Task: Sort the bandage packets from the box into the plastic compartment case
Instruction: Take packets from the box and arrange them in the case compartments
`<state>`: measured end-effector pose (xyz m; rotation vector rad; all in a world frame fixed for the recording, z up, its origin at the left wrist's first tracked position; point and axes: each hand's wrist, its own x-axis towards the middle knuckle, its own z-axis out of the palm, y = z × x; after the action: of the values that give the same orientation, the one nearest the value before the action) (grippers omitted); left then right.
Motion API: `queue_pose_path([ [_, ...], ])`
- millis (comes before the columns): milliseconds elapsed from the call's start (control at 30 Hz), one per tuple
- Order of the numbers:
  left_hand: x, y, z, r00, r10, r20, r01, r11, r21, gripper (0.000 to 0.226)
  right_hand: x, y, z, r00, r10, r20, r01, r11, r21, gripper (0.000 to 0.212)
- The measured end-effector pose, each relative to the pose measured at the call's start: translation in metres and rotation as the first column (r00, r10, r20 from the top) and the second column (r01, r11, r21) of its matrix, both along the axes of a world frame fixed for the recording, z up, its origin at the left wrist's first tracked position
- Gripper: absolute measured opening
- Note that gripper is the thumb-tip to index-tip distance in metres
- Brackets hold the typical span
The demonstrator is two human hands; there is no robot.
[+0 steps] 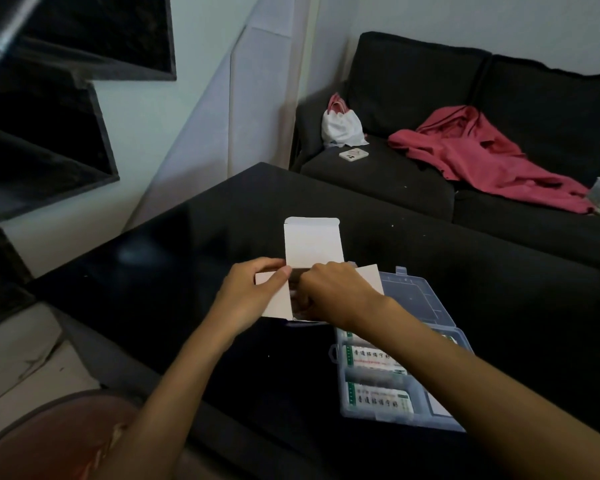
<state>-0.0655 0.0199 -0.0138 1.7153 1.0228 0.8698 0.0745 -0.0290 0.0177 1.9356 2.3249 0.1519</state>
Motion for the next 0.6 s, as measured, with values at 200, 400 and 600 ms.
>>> queue_pose_path([
  [200, 0.002, -0.001, 0.002, 0.999, 0.012, 0.032, -0.011, 0.999, -0.045, 0.021, 0.003, 0.002, -0.001, 0.995, -0.016, -0.097, 0.011, 0.998, -0.055, 0.026],
  [400, -0.004, 0.001, 0.01, 0.995, -0.059, 0.086, 0.088, 0.918, -0.387, 0.045, 0.002, 0.004, 0.001, 0.999, 0.008, -0.054, -0.011, 0.999, -0.049, 0.025],
  [600, -0.008, 0.002, 0.007, 0.968, -0.017, 0.252, 0.131, 0.887, -0.443, 0.035, 0.02, -0.003, 0.011, 0.993, 0.093, -0.067, -0.087, 0.993, 0.08, 0.019],
])
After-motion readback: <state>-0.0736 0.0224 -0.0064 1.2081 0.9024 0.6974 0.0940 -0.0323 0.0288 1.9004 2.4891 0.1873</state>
